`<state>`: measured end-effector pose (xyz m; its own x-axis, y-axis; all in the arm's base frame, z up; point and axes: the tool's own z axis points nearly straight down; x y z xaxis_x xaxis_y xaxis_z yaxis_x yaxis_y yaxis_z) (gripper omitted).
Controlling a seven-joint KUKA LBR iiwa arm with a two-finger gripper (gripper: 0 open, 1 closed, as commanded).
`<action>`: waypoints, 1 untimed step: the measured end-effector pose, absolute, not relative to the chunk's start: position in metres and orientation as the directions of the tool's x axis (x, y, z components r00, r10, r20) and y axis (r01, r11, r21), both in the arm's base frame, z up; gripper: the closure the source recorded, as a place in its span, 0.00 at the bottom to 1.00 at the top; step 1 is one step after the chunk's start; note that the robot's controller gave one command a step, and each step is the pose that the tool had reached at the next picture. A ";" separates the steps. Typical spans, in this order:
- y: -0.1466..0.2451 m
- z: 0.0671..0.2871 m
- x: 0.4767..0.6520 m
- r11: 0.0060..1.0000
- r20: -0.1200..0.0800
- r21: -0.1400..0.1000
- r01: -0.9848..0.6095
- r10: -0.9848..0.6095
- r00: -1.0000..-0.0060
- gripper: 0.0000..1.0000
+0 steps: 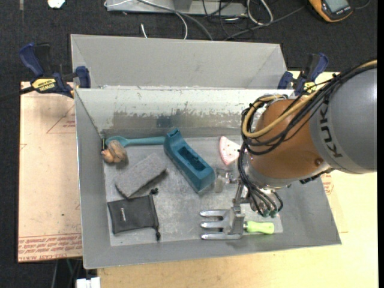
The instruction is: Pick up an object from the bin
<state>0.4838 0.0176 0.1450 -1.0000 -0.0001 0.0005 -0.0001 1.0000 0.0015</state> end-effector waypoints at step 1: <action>0.017 0.104 0.488 0.992 -0.007 0.001 -0.123 -0.123 -0.992 0.00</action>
Offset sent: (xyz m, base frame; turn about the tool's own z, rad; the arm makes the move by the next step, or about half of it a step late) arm 0.0060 -0.0264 -0.0483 -0.0735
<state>0.4883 0.0169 0.1035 -0.9924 -0.1227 -0.0069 -0.1227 0.9924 0.0010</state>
